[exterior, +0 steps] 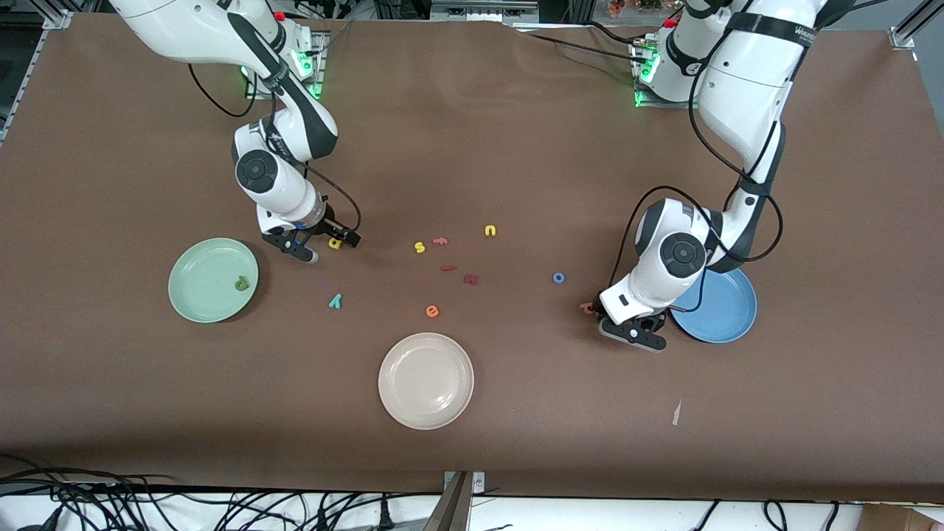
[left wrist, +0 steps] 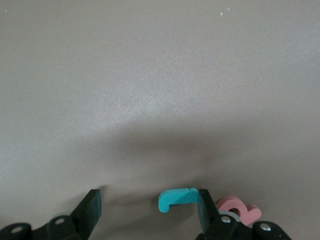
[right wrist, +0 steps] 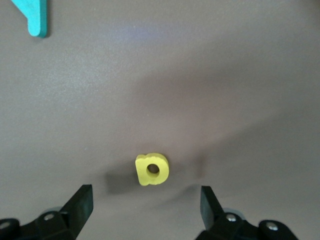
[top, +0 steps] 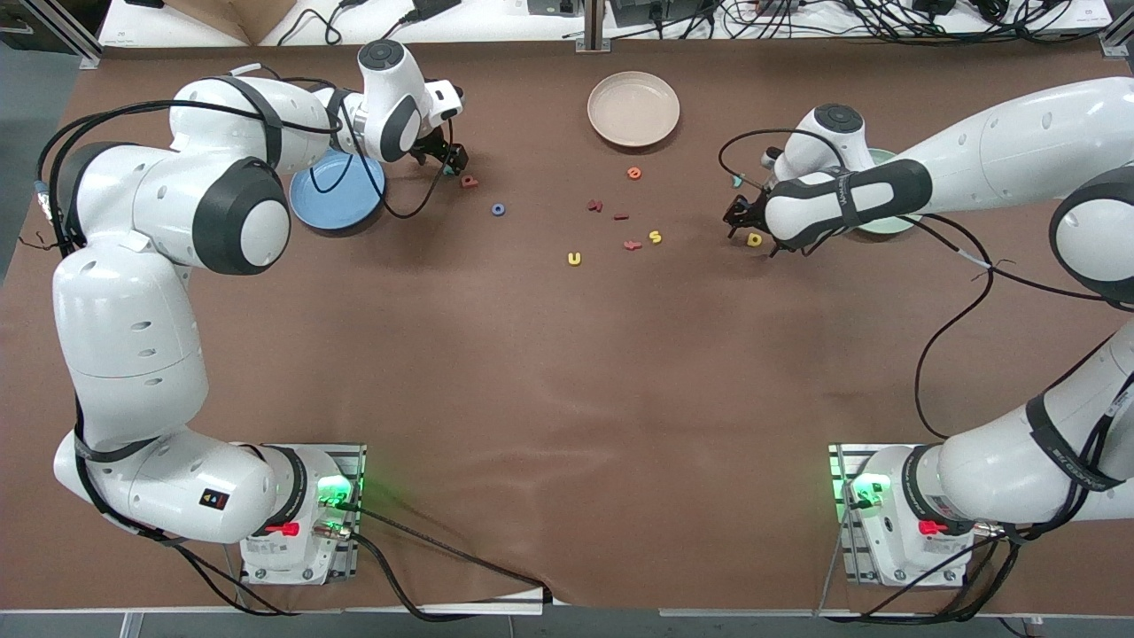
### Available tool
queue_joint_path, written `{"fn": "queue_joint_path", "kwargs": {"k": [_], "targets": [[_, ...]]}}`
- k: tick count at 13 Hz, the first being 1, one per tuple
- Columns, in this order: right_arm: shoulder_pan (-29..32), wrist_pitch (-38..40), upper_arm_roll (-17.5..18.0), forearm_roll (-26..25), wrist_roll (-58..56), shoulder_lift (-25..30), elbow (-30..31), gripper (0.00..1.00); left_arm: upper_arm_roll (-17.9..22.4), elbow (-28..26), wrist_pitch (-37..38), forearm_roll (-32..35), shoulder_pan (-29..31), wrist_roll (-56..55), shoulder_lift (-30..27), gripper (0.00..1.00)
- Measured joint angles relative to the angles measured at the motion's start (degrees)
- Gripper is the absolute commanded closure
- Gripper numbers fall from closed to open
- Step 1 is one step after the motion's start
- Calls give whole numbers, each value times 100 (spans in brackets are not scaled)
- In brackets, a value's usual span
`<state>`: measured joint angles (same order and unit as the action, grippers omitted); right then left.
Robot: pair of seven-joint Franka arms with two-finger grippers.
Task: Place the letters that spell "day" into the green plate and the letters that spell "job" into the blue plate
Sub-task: 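Grasp the yellow d with the right gripper while the left gripper lifts cyan piece, then drop the yellow d on the green plate while the left gripper drops cyan piece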
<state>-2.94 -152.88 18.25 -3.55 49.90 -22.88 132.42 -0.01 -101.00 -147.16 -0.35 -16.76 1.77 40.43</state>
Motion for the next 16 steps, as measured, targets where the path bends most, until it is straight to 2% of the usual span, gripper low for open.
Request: {"fn": "queue_joint_path", "kwargs": {"k": [3,5,8,9,11,13,14,16], "targets": [[-6,-5,-126,-129,6,-1,-18,6,-4,-5,2,0,-3,4,4,19],[-10,-6,-133,-173,6,-10,-29,13,-15,-11,3,0,-13,7,9,19],[-23,-9,-133,-228,9,-108,-32,25,-23,-13,5,0,-82,7,53,29],[-34,-16,-133,-235,9,-136,-46,32,-23,-9,1,0,-87,7,60,34],[-38,-16,-133,-239,10,-139,-79,50,-23,2,2,0,-88,13,54,50],[-39,-16,-131,-239,10,-136,-117,73,-23,9,3,0,-89,30,47,65],[-46,-16,-127,-239,12,-135,-146,84,-22,18,3,0,-89,41,37,69],[-54,-12,-131,-239,33,-117,-170,100,-23,22,3,0,-89,59,26,76]]}}
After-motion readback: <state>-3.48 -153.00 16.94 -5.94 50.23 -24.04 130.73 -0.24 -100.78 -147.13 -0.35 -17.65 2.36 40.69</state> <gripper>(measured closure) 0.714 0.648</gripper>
